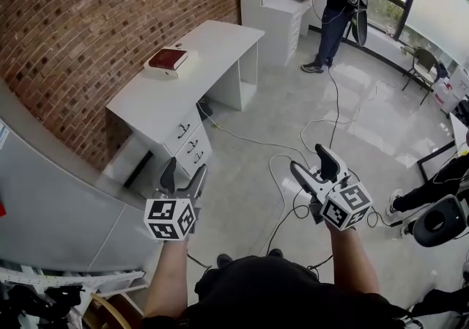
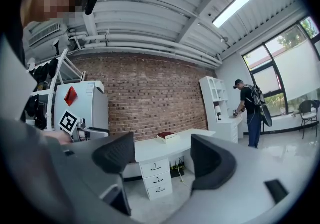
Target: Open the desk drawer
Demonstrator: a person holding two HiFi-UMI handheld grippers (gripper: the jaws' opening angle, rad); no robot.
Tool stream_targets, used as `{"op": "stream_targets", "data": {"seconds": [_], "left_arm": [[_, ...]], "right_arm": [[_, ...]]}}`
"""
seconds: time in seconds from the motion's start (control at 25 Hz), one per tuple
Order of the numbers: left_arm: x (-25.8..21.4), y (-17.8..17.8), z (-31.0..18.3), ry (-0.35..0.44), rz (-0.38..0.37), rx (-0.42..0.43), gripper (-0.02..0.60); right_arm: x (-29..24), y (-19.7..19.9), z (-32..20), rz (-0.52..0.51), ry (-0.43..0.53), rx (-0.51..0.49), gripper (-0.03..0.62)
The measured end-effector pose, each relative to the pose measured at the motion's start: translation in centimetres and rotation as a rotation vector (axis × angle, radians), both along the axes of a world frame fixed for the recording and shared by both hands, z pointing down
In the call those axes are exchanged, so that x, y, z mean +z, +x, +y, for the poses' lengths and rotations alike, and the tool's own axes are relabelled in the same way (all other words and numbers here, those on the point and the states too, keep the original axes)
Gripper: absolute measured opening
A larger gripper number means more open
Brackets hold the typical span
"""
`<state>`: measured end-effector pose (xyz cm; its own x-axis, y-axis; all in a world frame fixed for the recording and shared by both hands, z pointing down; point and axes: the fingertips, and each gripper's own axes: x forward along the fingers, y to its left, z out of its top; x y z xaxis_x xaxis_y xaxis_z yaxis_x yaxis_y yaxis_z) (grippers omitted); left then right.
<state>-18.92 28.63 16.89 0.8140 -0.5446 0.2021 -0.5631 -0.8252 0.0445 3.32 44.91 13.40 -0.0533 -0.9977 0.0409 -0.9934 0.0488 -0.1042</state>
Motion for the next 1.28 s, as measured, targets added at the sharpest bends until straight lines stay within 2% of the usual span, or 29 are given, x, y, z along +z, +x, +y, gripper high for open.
{"op": "stream_targets", "data": {"seconds": [0.24,0.56,0.76,1.04,1.28], "left_arm": [[0.4,2.1,1.3,-0.01,-0.012,-0.016,0.357],[1.0,6.9,5.0,-0.017,-0.014,-0.025,0.368],[1.7,8.0,6.1,-0.027,-0.03,-0.028,0.37],[2.9,8.8,3.7,-0.041,-0.033,-0.031,0.37],[3.8,8.6,-2.3,-0.074,-0.022,-0.02,0.37]], "right_arm": [[0.9,1.7,1.7,-0.016,-0.012,-0.019,0.327],[1.8,6.7,5.5,-0.039,-0.012,-0.022,0.327],[2.7,7.9,6.0,-0.071,-0.016,-0.037,0.327],[4.7,8.6,3.1,-0.117,-0.046,-0.065,0.327],[5.3,9.7,-2.1,-0.131,-0.07,-0.053,0.325]]}}
